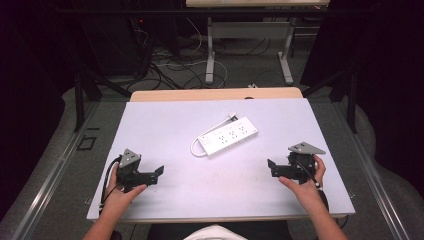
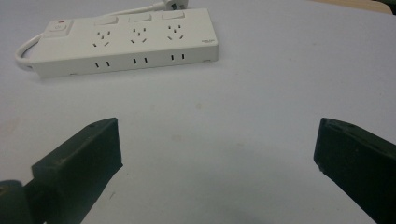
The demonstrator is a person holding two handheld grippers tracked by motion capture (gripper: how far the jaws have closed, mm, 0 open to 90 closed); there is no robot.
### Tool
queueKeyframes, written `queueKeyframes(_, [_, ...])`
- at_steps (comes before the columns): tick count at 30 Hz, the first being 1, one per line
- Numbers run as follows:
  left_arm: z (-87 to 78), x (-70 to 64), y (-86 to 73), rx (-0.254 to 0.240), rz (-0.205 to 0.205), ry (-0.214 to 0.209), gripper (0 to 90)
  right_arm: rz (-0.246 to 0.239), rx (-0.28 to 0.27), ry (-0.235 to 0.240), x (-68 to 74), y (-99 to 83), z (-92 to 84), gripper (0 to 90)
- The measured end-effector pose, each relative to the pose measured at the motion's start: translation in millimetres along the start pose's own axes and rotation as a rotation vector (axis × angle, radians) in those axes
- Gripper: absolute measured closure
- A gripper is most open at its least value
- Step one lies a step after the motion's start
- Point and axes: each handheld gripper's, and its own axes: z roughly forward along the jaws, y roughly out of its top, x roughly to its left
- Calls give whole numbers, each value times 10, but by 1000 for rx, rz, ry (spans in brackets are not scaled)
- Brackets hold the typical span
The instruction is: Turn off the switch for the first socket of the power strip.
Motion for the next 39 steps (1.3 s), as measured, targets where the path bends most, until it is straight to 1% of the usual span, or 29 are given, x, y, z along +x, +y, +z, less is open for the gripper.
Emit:
queueKeyframes(2, [7, 1, 0, -3, 6, 1, 8, -5, 5, 4, 11, 23, 2, 10])
queueKeyframes(3, [10, 1, -1, -6, 4, 0, 8, -21, 8, 2, 26, 59, 6, 16])
queueKeyframes(6, [10, 5, 1, -1, 5, 1, 8, -24, 9, 15, 46, 98, 11, 25])
queueKeyframes(9, [12, 2, 0, 0, 6, 0, 8, -41, 4, 24, 91, 172, 20, 46])
queueKeyframes(13, [10, 0, -1, 0, 8, -1, 8, -40, -2, 30, 129, 207, 39, 57])
queueKeyframes(16, [9, 1, -2, 0, 5, 0, 8, -49, 1, 36, 161, 246, 63, 62])
queueKeyframes(17, [11, -4, -3, 0, -3, -2, 8, -53, 0, 37, 180, 271, 75, 66])
queueKeyframes(18, [10, 0, -2, 1, 5, 0, 8, -48, -3, 38, 192, 281, 82, 68])
queueKeyframes(21, [14, -1, -1, 1, 8, -2, 8, -55, -3, 44, 209, 310, 91, 77])
queueKeyframes(25, [14, -1, -1, 1, 9, -2, 8, -65, -5, 51, 254, 366, 122, 110])
queueKeyframes(29, [9, 0, -2, 1, 5, -2, 8, -76, -5, 69, 327, 422, 167, 142])
queueKeyframes(31, [11, -4, -4, 0, -3, -4, 9, -79, 2, 75, 347, 433, 187, 145])
queueKeyframes(37, [10, -2, -4, 1, -2, -4, 10, -86, 0, 83, 381, 453, 240, 162])
queueKeyframes(39, [7, -1, -2, 8, 0, -6, 10, -80, 1, 88, 390, 454, 247, 166])
